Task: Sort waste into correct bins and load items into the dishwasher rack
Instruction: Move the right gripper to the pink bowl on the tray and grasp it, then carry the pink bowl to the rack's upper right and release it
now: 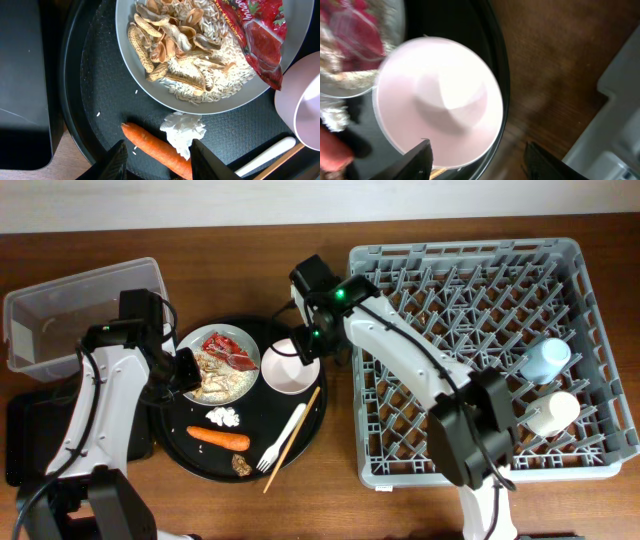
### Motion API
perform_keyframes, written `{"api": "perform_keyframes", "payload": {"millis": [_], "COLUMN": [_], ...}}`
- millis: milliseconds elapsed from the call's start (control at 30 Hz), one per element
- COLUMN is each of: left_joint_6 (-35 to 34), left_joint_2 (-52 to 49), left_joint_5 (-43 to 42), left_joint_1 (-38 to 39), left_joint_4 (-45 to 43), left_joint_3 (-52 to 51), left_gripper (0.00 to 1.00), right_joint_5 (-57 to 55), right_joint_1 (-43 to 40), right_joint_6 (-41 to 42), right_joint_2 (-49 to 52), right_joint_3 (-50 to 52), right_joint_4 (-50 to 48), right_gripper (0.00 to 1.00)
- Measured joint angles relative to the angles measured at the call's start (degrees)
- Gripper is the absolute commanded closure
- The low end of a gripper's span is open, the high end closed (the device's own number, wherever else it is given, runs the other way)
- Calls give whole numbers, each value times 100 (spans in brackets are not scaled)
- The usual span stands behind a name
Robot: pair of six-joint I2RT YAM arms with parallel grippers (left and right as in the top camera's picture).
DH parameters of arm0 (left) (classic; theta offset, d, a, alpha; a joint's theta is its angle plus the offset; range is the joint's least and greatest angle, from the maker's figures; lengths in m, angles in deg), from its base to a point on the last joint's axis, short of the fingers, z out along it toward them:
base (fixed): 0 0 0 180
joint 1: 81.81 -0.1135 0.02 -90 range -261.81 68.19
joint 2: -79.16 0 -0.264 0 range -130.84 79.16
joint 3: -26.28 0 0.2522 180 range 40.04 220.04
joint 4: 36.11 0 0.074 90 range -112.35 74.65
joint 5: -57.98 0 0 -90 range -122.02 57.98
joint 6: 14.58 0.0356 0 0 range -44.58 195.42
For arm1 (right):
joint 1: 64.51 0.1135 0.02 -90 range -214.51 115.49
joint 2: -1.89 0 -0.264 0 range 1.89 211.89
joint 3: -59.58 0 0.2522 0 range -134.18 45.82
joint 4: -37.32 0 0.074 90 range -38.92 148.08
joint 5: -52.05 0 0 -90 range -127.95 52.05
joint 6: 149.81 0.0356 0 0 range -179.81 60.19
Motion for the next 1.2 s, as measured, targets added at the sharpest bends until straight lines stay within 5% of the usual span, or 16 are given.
{"api": "perform_keyframes", "payload": {"millis": [100,233,300,667,933,1200], "left_joint_6": [0,0,0,0,0,0], "left_joint_2": [0,0,0,0,0,0], "left_joint_5": [0,0,0,0,0,0], "left_joint_1": [0,0,0,0,0,0], "left_joint_4": [-2,-2,-2,0,-2,-7], "left_joint_3": [0,0,0,0,0,0], "left_gripper": [59,59,59,59,59,59], "right_joint_5": [2,24,26,-435,-2747,-5781], "right_joint_1": [-4,-4,-4,-251,-1320,-2566], "right_joint_6": [9,76,120,151,219,2579], "right_joint_2": [260,616,680,457,-1609,-1867], "right_joint_3": [2,2,20,-682,-1528,-1281], "right_joint_4": [-33,-35,-20,1213,2004,3058], "right_gripper": [49,87,96,96,96,96]}}
